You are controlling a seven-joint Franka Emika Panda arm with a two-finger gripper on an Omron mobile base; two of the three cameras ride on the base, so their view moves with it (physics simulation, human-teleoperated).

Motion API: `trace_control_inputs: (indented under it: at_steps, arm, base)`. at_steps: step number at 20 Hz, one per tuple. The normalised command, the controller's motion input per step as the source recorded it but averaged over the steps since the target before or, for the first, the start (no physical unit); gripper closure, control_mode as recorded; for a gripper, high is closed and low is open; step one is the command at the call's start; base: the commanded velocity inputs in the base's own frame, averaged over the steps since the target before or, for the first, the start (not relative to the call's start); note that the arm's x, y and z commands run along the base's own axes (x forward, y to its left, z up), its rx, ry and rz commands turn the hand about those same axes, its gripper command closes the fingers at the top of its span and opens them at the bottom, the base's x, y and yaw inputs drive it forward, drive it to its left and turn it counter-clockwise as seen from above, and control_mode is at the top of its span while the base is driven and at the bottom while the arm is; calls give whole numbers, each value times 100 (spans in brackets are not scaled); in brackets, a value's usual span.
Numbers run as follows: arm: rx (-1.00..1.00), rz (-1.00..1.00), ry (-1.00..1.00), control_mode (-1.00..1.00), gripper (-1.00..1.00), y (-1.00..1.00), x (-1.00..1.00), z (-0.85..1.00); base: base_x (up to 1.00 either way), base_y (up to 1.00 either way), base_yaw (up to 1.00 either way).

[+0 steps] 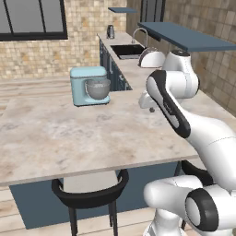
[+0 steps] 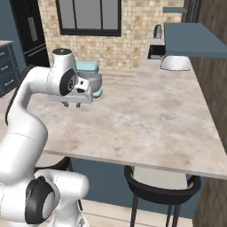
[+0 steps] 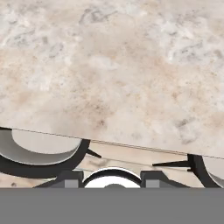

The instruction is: Navigate to the fridge.

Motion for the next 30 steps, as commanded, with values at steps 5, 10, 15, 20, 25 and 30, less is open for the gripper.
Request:
trace_control_inputs:
  at_steps: [5, 10, 15, 20, 25, 30]
  arm:
    - [0, 0, 0, -100, -100, 1, -65, 0]
    - [0, 1, 0, -100, -100, 0, -98, 0]
    - [-7, 0, -20, -100, -100, 3, -96, 0]
    - [-5, -1, -25, -100, -100, 0, -69, 0]
    - [0, 0, -7, 100, -100, 2, -14, 0]
    - [0, 0, 0, 100, -100, 0, 0, 0]
  base:
    - [0, 0, 0]
    - [0, 0, 0]
    - [0, 0, 0]
    - [0, 0, 0]
    - [-74, 61, 0]
    - [-79, 100, 8]
